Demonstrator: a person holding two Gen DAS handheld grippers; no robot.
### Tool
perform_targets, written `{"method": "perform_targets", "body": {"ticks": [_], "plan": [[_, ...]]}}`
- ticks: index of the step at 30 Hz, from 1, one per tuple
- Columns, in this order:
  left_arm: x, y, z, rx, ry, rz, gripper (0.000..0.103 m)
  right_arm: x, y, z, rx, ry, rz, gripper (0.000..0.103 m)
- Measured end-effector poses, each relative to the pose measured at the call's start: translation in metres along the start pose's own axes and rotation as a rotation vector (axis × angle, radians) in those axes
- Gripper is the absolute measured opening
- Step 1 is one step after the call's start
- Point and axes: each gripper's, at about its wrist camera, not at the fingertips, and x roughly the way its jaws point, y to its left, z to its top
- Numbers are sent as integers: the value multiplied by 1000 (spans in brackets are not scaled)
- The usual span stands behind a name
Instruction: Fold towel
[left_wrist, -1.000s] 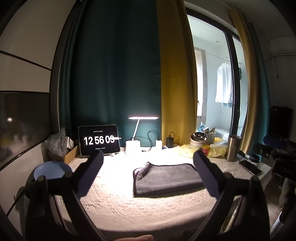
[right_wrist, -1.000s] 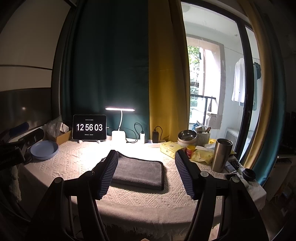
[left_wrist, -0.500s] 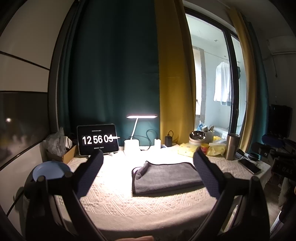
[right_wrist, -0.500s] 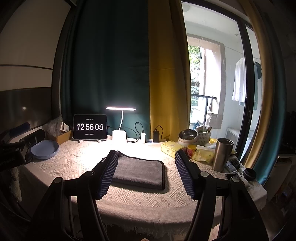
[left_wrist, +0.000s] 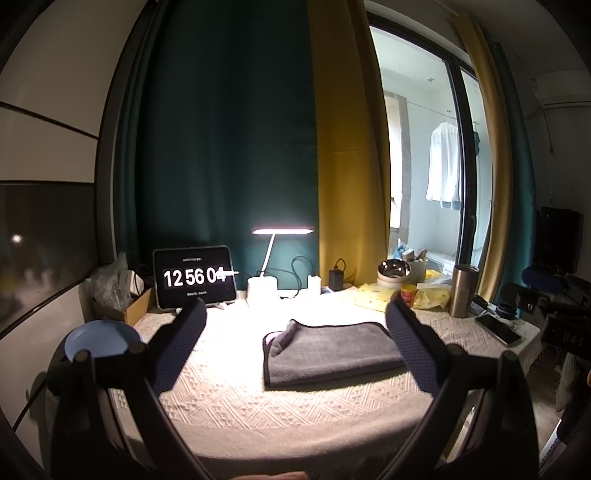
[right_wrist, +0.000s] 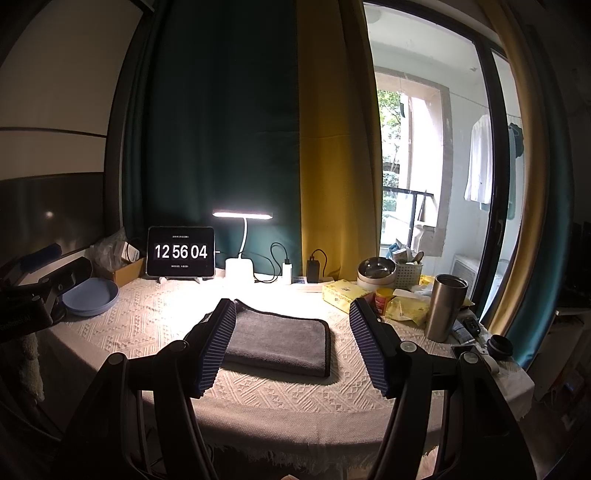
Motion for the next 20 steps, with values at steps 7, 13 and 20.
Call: {"method": "perform_targets", "body": {"ticks": [7, 13, 20], "plan": [[1, 0, 0, 0, 1, -2, 98, 1, 0, 0, 1, 2, 0, 68], [1, -1, -1, 3, 2, -3, 98, 2, 0, -1, 1, 5, 1, 68], [11, -4, -8, 3, 24, -15, 98, 13, 0, -7, 9, 27, 14, 68]]}}
